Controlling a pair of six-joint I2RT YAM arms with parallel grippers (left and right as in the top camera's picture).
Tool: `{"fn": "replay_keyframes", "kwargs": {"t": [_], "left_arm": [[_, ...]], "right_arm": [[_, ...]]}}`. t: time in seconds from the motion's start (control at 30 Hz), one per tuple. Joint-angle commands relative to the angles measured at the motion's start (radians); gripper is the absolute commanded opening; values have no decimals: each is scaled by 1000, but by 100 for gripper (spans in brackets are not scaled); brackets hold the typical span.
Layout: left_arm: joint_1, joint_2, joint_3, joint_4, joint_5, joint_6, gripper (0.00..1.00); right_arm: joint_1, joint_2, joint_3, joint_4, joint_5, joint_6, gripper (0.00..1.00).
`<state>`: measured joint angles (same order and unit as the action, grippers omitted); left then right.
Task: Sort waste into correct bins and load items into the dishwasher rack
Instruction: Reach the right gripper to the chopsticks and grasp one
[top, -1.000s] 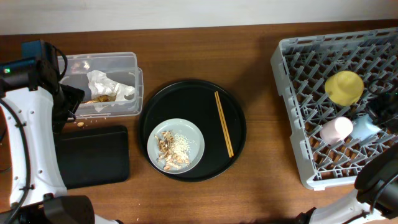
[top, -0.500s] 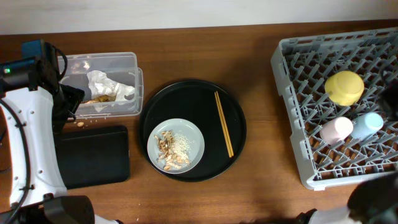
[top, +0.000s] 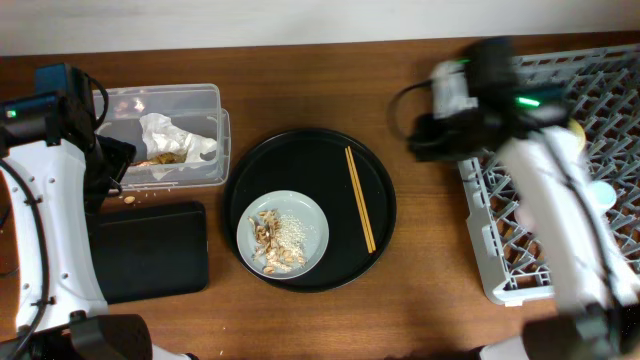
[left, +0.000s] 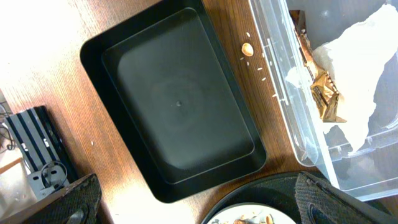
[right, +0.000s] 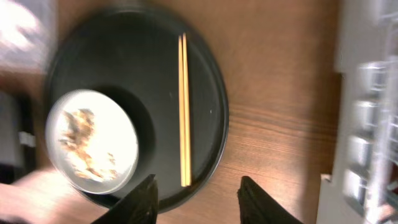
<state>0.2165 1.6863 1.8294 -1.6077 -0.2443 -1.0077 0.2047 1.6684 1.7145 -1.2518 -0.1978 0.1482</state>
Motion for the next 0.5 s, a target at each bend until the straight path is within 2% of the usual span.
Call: {"fn": "replay_keyframes", "kwargs": {"t": [0.0,0.23,0.47], "left_arm": [[7,-25,-1,-2,-18,-10,99],[7,-25,-1,-2,-18,-10,99],[7,-25,-1,-2,-18,-10,99]], "right_arm": [[122,175,-13,18,149,36,35],[213,438,-13,111,169,51,35],[213,499,-15,174,190,51,35]]}}
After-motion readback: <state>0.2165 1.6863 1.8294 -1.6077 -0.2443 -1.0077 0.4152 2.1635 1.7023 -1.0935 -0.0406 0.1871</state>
